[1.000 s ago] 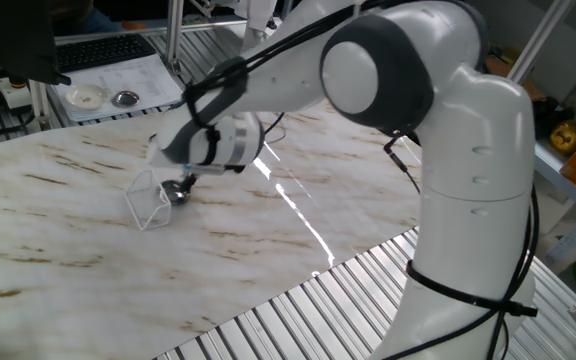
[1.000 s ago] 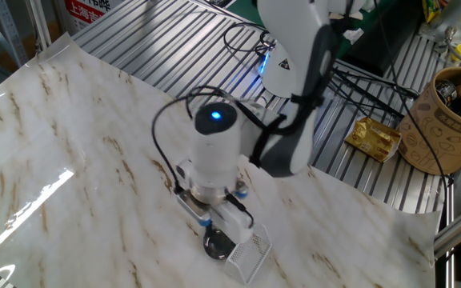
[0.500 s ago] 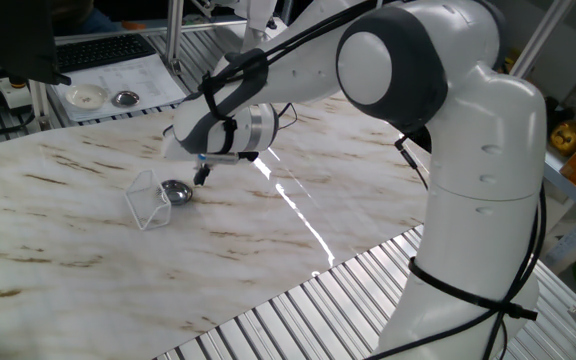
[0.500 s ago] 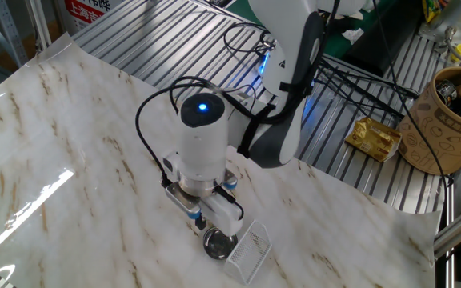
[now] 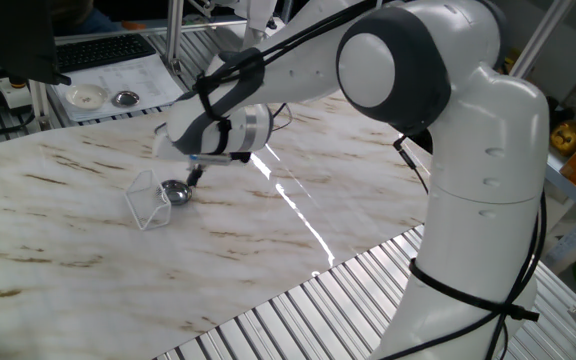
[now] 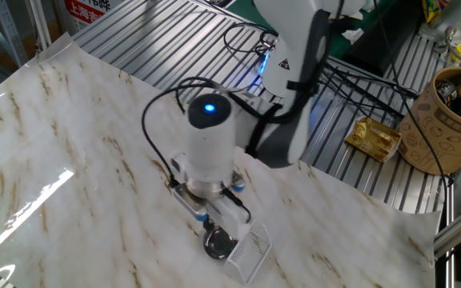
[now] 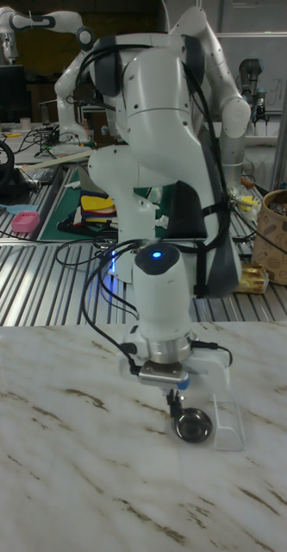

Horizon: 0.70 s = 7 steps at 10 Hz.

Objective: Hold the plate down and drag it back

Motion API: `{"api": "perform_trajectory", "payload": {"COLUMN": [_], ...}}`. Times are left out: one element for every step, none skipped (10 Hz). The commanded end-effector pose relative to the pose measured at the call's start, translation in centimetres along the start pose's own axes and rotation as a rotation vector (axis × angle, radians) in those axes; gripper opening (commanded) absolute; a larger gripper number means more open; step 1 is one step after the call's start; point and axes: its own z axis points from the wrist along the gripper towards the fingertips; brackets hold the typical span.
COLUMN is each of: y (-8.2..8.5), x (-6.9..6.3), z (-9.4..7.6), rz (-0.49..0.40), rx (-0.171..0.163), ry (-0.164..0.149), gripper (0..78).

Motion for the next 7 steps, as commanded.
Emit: {"api": "perform_trajectory", "payload": {"y": [2.7, 2.8, 2.8, 2.7, 2.6, 2.5, 2.5], "x": [1.1, 0.9, 0.7, 0.5, 0.4, 0.3, 0.3], "z": [0.4, 0.8, 0.9, 1.3, 1.5, 1.6, 1.6], "rz": [0.062, 0.059, 0.057, 0.051, 0.046, 0.044, 0.043], "rx": [-0.020, -0.019, -0.019, -0.019, -0.018, -0.019, -0.019], "ry": [-0.007, -0.011, -0.011, -0.015, -0.017, -0.017, -0.017], "gripper": [0.0, 0.0, 0.0, 0.0, 0.0, 0.0, 0.0]}}
